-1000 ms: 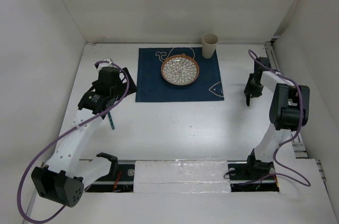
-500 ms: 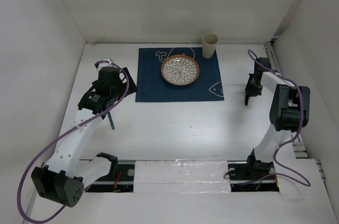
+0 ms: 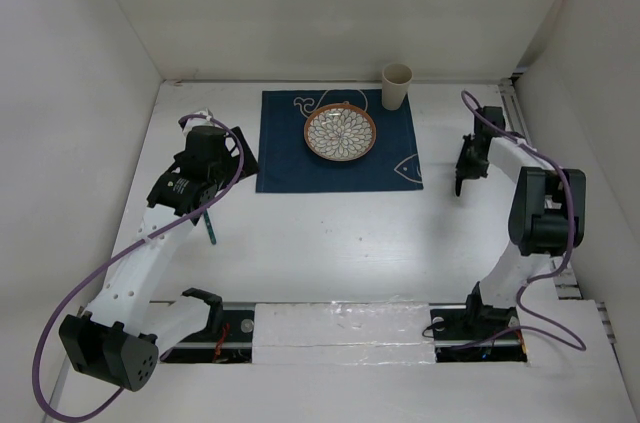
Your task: Set the dinner table for one person
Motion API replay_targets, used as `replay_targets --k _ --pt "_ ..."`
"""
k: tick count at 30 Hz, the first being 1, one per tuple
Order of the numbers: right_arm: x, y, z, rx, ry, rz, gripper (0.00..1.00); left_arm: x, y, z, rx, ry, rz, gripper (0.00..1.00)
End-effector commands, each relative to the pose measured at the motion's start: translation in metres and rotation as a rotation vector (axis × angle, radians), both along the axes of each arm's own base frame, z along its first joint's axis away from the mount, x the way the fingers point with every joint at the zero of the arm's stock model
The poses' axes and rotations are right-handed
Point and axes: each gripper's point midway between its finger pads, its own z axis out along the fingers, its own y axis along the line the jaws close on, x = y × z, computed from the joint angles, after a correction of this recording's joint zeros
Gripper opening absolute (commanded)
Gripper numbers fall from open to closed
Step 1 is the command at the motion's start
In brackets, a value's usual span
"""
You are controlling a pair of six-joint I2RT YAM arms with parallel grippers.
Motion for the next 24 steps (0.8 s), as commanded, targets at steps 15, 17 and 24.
replay_targets --k 15,17,24 --pt "0.053 0.112 0.045 0.059 -0.131 0.199 0.0 0.005 0.004 0.014 0.006 -0.053 0.01 1.0" --pt "0.054 0.12 0.041 0.065 -0.113 0.204 0.0 0.004 0.006 0.017 0.009 -0.064 0.017 1.0" --pt "0.068 0.156 0.037 0.088 -0.11 0.256 0.0 0.002 0.006 0.015 0.009 -0.064 0.018 1.0"
